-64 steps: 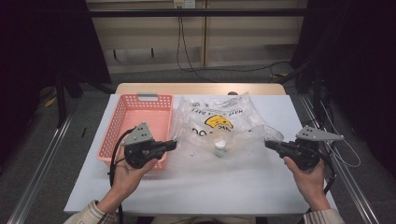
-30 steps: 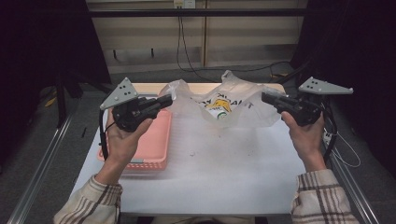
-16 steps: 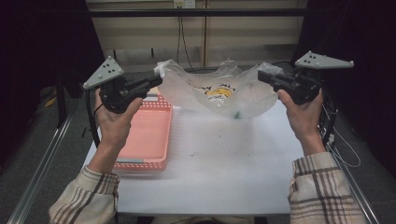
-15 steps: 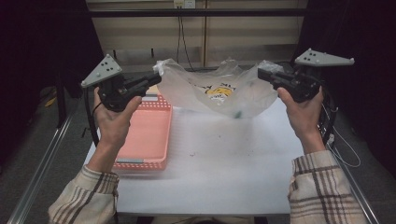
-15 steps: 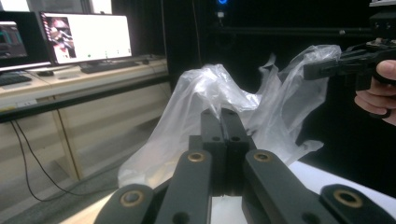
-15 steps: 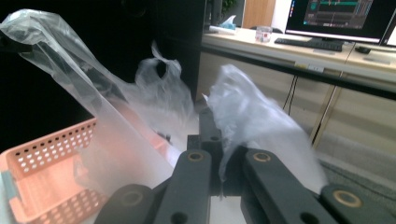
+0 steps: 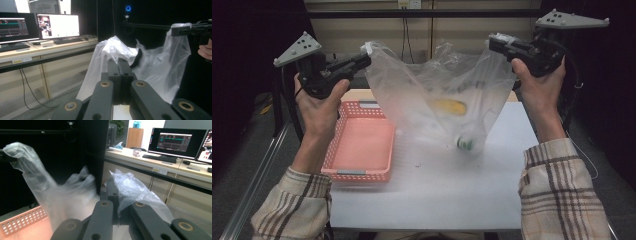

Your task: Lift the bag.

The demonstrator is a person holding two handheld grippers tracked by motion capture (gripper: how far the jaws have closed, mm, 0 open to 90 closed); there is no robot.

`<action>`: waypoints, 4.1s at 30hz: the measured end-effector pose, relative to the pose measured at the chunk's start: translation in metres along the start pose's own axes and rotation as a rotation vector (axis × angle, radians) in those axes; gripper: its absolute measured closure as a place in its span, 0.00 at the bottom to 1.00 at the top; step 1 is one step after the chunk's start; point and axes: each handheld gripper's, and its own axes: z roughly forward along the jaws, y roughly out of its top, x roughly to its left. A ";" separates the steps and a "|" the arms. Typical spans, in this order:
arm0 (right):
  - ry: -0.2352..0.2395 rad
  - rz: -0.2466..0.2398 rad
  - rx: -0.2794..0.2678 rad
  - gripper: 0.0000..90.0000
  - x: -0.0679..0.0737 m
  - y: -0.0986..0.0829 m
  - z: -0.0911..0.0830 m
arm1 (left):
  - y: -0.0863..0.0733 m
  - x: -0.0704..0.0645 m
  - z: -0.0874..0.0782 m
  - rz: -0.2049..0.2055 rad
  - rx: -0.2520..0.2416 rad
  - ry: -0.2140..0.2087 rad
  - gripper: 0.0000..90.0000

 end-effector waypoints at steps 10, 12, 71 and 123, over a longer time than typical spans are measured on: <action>-0.064 0.049 0.055 1.00 -0.029 -0.015 0.014 | -0.016 0.006 0.027 -0.016 0.067 0.021 1.00; -0.068 0.059 0.074 1.00 -0.033 -0.028 0.017 | -0.025 0.010 0.032 -0.030 0.089 0.024 1.00; -0.232 0.239 0.248 0.33 -0.064 -0.175 0.027 | -0.126 0.028 0.075 -0.132 0.289 0.069 1.00; -0.111 0.205 0.302 0.19 0.003 -0.216 -0.020 | -0.145 -0.009 0.000 -0.035 0.335 0.042 0.06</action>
